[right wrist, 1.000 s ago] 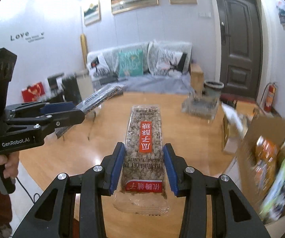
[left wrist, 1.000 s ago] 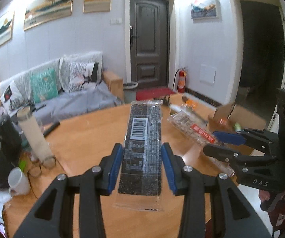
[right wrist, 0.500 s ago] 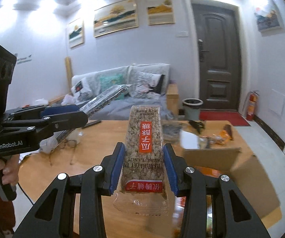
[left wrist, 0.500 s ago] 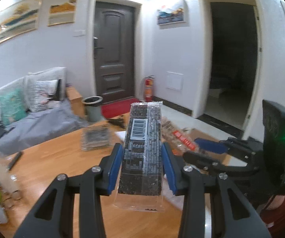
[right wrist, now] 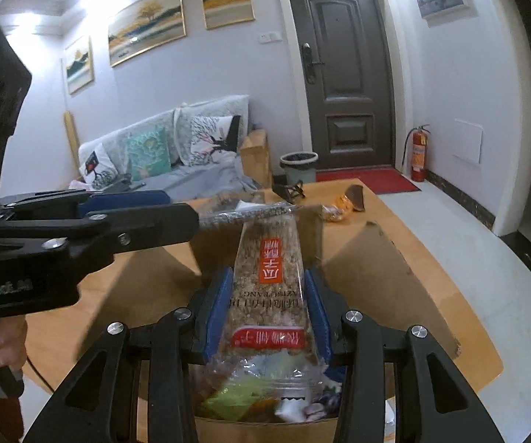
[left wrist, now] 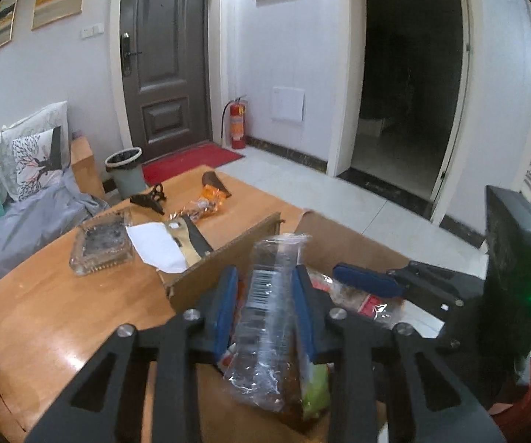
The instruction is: Organize snacks
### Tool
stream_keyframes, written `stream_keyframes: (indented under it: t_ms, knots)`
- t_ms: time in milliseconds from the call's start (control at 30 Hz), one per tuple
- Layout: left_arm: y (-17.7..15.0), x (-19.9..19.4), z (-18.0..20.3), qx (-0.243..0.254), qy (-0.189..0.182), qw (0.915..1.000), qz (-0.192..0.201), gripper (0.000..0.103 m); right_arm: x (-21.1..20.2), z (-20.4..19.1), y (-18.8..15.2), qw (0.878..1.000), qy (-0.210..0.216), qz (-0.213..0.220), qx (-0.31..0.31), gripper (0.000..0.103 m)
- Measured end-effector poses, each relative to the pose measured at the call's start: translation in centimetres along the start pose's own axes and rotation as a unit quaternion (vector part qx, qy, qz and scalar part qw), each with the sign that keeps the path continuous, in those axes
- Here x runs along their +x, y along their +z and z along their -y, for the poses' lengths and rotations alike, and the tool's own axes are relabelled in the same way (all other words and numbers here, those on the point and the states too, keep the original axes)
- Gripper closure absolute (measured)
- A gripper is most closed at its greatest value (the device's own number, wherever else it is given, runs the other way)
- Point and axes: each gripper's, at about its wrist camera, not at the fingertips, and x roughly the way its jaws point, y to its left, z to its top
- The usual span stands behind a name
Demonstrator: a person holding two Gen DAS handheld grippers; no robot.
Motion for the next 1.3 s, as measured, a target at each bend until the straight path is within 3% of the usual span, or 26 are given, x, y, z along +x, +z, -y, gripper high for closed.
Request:
stream_keyframes:
  t_ms: [100, 200, 300, 400, 533, 800, 900, 1000, 1067, 1200, 1300]
  knots:
    - [-0.3, 2.2, -0.6, -0.007, 0.004, 0.9996, -0.029, 0.075, 1.8, 0.9, -0.2, 1.000, -0.011, -0.018, -0.004, 0.079]
    - [-0.9, 2.8, -1.4, -0.014, 0.000, 0.9993, -0.035, 0.075, 2.9, 1.6, -0.5, 1.000, -0.008, -0.028, -0.001, 0.079]
    - [-1.1, 3.1, -1.7, -0.011, 0.000, 0.9993, -0.037, 0.065, 3.3, 1.8, -0.8, 0.999, -0.008, -0.031, 0.000, 0.078]
    - [-1.0, 2.5, -1.9, -0.010, 0.002, 0.9996, -0.026, 0.050, 3.4, 2.1, -0.6, 0.999, -0.005, -0.031, 0.013, 0.066]
    - [-0.8, 1.3, -2.2, -0.012, 0.003, 0.9998, -0.017, 0.038, 2.8, 2.1, -0.7, 1.000, -0.001, -0.026, 0.012, 0.062]
    - [-0.5, -3.0, -3.1, -0.024, 0.007, 0.9995, 0.019, 0.019, 0.5, 0.1, 0.0, 1.000, 0.002, -0.006, -0.010, 0.039]
    - [-0.5, -5.3, -3.4, -0.025, 0.011, 0.9989, 0.037, 0.014, -0.6, -0.7, 0.2, 1.000, 0.003, 0.000, -0.020, 0.036]
    - [-0.8, -8.0, -4.0, -0.028, 0.018, 0.9977, 0.060, 0.003, -2.0, -2.2, 0.6, 0.999, 0.002, 0.014, -0.032, 0.020]
    - [-1.2, -9.9, -4.4, -0.030, 0.025, 0.9964, 0.075, 0.001, -2.9, -3.1, 0.9, 0.999, 0.005, 0.021, -0.042, 0.017]
    - [-2.7, -13.1, -5.7, -0.037, 0.051, 0.9929, 0.101, 0.001, -4.5, -4.8, 1.4, 0.997, 0.025, 0.044, -0.052, 0.000]
    - [-4.0, -14.7, -6.8, -0.051, 0.082, 0.9889, 0.113, 0.001, -5.3, -5.9, 1.6, 0.995, 0.050, 0.060, -0.060, 0.000]
